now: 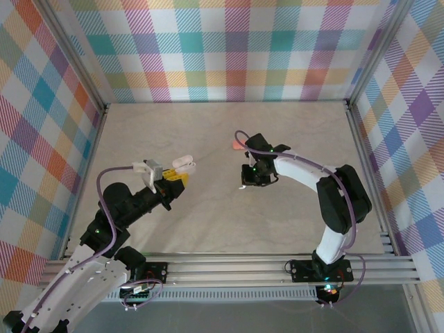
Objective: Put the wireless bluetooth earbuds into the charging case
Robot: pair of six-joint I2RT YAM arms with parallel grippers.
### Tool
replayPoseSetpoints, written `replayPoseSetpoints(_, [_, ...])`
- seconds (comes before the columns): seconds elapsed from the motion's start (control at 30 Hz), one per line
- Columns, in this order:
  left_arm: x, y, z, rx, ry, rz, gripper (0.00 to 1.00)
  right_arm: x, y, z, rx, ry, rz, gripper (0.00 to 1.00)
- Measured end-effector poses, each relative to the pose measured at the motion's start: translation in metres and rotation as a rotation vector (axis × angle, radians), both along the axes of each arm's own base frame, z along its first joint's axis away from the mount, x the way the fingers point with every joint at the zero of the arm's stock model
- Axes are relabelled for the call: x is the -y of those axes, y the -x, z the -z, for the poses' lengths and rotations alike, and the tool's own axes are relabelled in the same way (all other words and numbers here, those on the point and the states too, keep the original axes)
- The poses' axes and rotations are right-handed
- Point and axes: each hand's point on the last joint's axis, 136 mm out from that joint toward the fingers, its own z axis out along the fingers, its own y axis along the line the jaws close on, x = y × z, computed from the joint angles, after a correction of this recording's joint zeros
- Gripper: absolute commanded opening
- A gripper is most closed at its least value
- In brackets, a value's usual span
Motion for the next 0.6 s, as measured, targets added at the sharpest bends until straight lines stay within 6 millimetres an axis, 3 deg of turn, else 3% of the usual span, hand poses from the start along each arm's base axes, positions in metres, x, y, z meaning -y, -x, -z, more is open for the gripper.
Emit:
replayPoseSetpoints(0.33, [0.001,-0.002,0.002,-0.007,0.000,-0.001,0.00,-0.003,-0.002,0.024,-0.049,0.019,-0.008,0.09])
replayPoseSetpoints(0.6, [0.001,-0.002,0.002,-0.007,0.000,-0.001,0.00,-0.007,-0.010,0.025,-0.038,0.023,-0.010,0.09])
